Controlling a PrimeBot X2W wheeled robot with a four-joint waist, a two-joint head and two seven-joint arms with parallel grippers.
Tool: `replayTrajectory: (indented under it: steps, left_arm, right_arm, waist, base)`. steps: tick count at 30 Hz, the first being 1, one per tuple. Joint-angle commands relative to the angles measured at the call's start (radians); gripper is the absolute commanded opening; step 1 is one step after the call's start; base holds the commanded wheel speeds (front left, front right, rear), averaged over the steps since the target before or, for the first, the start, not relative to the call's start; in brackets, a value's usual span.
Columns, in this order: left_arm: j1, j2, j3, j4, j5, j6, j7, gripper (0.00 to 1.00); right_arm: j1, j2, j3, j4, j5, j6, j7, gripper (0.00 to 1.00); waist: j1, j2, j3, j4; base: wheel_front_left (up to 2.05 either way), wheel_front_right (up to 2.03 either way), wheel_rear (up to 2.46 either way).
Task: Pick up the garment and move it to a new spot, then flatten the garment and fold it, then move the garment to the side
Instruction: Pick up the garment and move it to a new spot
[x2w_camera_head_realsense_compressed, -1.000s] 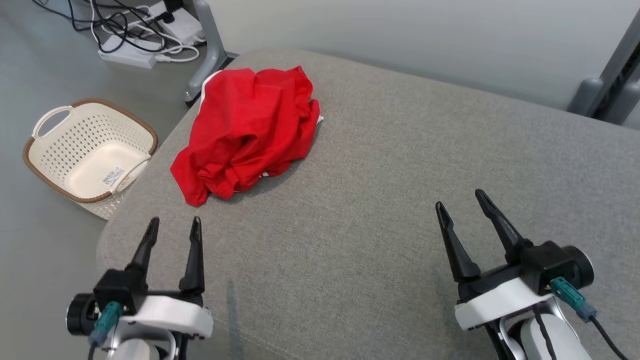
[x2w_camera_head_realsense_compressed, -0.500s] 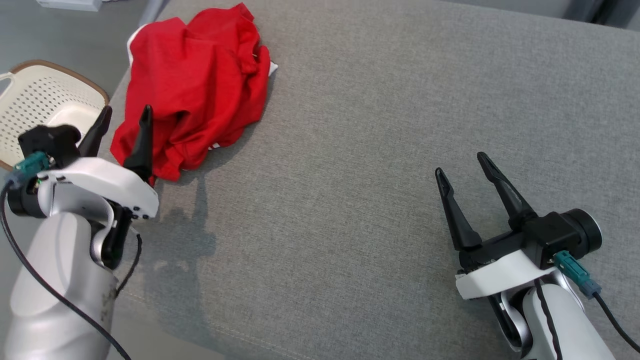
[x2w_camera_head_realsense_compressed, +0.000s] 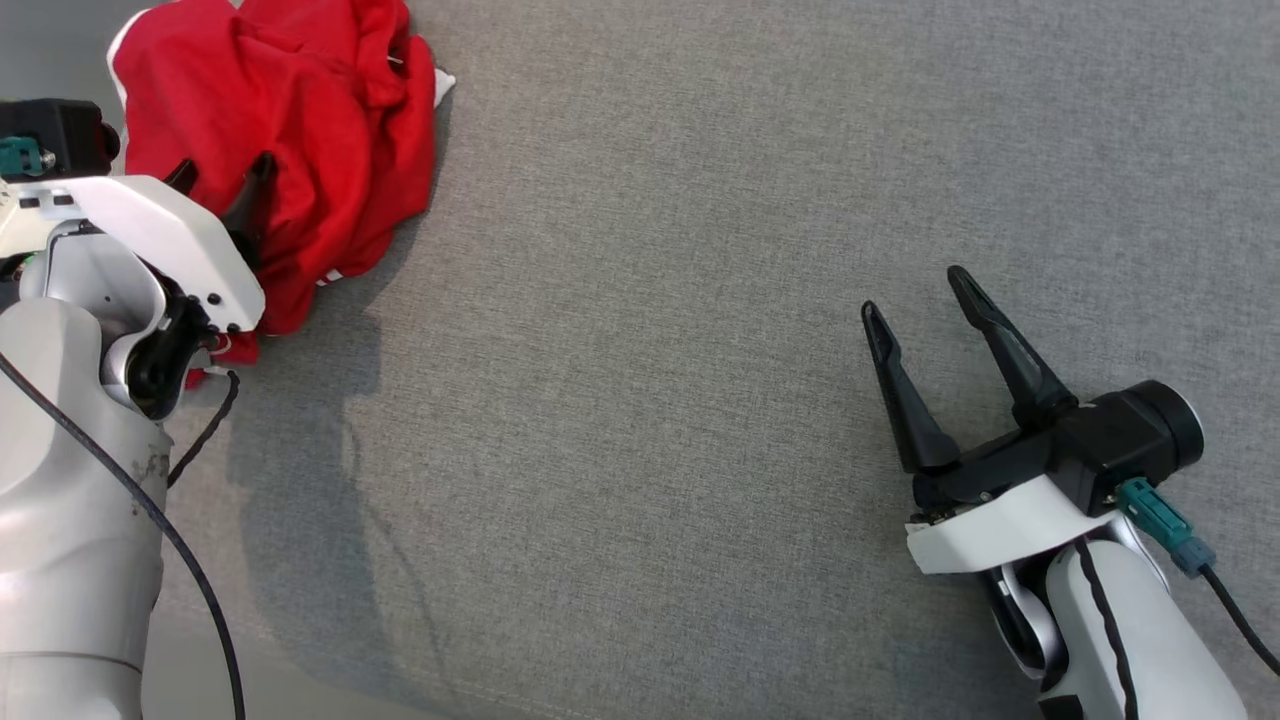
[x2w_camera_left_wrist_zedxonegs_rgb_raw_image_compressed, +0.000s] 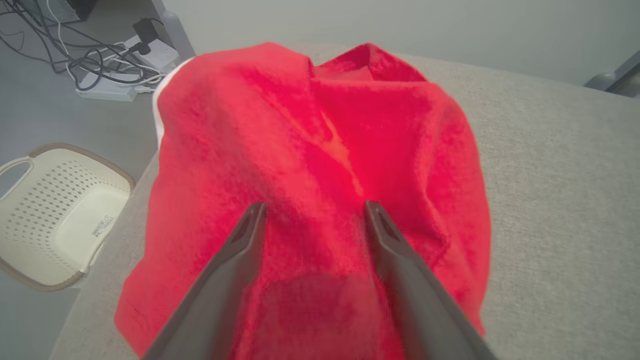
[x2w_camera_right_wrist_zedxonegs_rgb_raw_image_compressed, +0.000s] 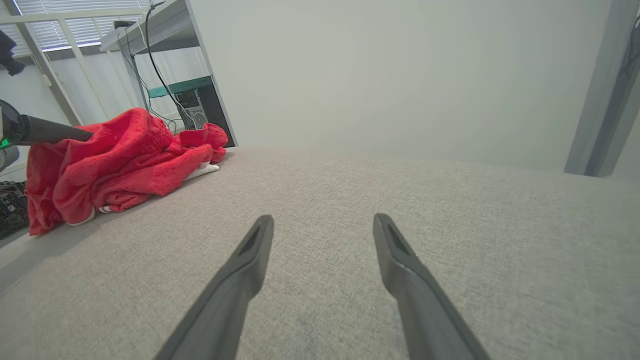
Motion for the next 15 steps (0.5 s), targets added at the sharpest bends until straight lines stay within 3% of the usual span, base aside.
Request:
replayTrajectory:
  steps: [1,4,5,6,15]
  left_arm:
    - [-0.032,0.010,0.001,0.015,-0.006,-0.005,0.009,1.00]
    - [-0.054,0.013,-0.008,0.063,-0.011,-0.006,0.035,0.98]
    - [-0.064,0.016,-0.009,0.076,-0.014,-0.005,0.042,0.32]
    - [-0.072,0.020,-0.010,0.090,-0.012,-0.005,0.045,0.00]
    - [-0.121,0.044,0.002,0.146,-0.009,0.011,-0.054,0.00]
  right_arm:
    - [-0.010,-0.010,0.000,-0.005,0.005,0.000,-0.004,1.00]
    - [-0.008,-0.017,0.006,-0.006,0.002,0.000,-0.004,1.00]
    - [-0.009,-0.019,0.009,-0.006,-0.001,0.000,-0.004,1.00]
    - [-0.011,-0.023,0.010,-0.006,-0.001,0.000,-0.004,1.00]
    - [-0.009,-0.016,0.004,0.002,0.011,0.000,-0.004,1.00]
  waist:
    - [0.0000,0.0000,0.011,-0.011]
    - [0.0000,0.0000,0.018,-0.020]
    - [0.0000,0.0000,0.020,-0.022]
    - [0.0000,0.0000,0.022,-0.024]
    - [0.0000,0.0000,-0.004,-0.035]
  base:
    - [0.00,0.00,0.00]
    - [0.00,0.00,0.00]
    - [0.00,0.00,0.00]
    - [0.00,0.00,0.00]
    - [0.00,0.00,0.00]
